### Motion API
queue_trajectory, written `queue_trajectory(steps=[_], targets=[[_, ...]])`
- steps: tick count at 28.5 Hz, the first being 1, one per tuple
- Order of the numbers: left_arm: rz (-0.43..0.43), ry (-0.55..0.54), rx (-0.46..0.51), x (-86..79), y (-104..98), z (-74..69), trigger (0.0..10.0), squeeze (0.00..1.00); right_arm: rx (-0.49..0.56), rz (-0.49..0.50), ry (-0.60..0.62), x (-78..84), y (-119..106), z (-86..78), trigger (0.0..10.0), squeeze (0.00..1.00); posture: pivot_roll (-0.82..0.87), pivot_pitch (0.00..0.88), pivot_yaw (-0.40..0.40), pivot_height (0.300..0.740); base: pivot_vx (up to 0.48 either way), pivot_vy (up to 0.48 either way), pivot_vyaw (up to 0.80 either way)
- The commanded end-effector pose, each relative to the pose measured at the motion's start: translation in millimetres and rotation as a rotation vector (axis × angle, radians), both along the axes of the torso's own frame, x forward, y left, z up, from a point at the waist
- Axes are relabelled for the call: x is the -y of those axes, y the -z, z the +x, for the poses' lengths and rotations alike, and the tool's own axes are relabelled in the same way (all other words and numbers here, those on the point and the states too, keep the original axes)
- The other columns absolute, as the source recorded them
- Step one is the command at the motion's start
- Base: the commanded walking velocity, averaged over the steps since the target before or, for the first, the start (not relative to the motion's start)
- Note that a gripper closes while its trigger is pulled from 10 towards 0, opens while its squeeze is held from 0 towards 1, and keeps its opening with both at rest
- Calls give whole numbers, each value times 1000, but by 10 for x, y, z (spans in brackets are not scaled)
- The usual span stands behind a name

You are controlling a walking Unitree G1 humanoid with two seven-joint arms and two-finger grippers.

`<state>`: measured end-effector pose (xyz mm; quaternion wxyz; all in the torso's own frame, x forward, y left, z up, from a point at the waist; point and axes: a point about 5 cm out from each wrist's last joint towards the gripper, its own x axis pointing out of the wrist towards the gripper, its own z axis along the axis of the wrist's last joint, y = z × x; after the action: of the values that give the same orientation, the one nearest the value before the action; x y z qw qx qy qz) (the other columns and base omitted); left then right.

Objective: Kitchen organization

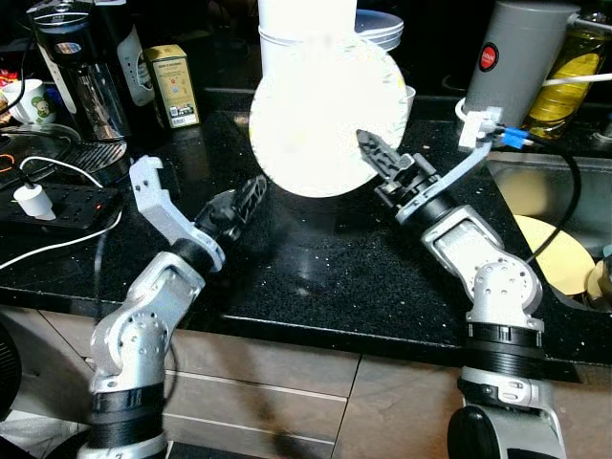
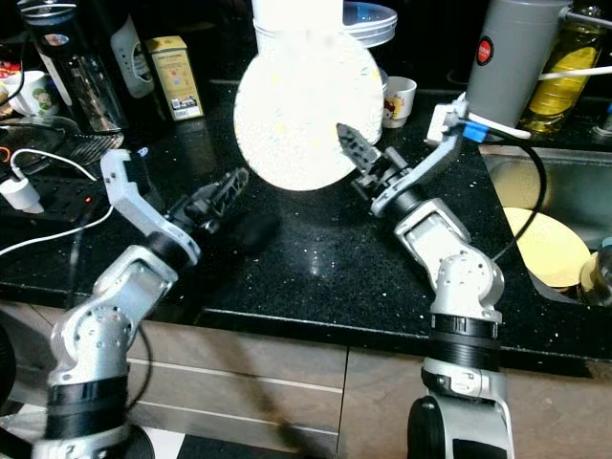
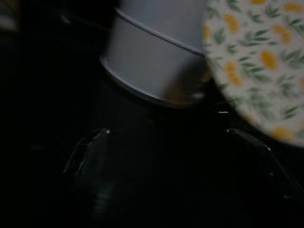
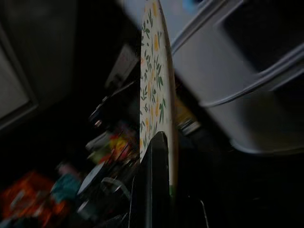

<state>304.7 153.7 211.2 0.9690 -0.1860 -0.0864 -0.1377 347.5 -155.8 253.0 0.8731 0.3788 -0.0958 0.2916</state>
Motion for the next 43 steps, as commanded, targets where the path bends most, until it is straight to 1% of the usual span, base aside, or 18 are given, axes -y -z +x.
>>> queue_trajectory(steps=[1,2,3,4,7,10,13,15,24,26,30,31,32,36,38,43], targets=[[23,-34,21,-39,-16,-30,10000,0,29,8,24,20,-65,13,6588,0,30,0,12,740,0,0,0],[13,-35,19,-46,-14,-32,10000,0,31,1,27,18,-67,12,6588,0,30,0,12,740,0,0,0],[8,-36,19,-50,-11,-34,10000,0,31,5,30,18,-69,13,10000,0,30,0,12,740,0,0,0],[-6,-41,20,-66,-9,-36,10000,0,34,5,35,17,-73,14,10000,0,30,0,12,740,0,0,0],[0,-46,28,-66,-16,-40,10000,0,49,-28,31,-22,-101,14,10000,0,31,0,15,740,0,-334,-260],[6,-46,36,-45,-4,-40,10000,0,51,-10,23,-29,-110,7,10000,0,32,0,15,740,0,-373,-781],[2,-63,40,-27,19,-34,10000,0,52,-3,28,-27,-109,9,10000,0,29,0,16,740,0,0,-781],[-7,-67,26,-26,36,-25,10000,0,57,-3,28,-28,-112,7,10000,0,29,0,16,740,0,0,-788],[-10,-64,29,-20,46,-22,10000,0,73,-18,33,-53,-131,5,10000,0,28,0,17,740,0,0,-747],[-7,-68,32,-20,46,-23,10000,0,76,-47,25,-83,-118,-1,10000,0,30,0,16,740,0,0,0],[-12,-70,31,-22,47,-22,10000,0,74,-68,18,-108,-100,-3,10000,0,29,0,16,740,0,0,0],[-17,-74,27,-24,55,-17,10000,0,75,-122,19,-132,-76,-3,10000,0,29,0,17,740,0,-262,0],[-17,-73,25,-21,61,-15,10000,0,78,-142,17,-145,-67,-6,10000,0,29,0,16,740,0,-292,0],[-19,-72,22,-17,70,-14,10000,0,84,-177,13,-174,-51,-12,10000,0,28,0,17,740,0,-297,0],[-20,-70,21,-8,73,-15,10000,0,86,-226,11,-203,-25,-18,10000,0,28,0,17,740,0,-306,0],[-19,-70,19,-5,84,-9,10000,0,92,-273,9,-229,1,-28,10000,0,27,0,18,740,0,-347,0]])
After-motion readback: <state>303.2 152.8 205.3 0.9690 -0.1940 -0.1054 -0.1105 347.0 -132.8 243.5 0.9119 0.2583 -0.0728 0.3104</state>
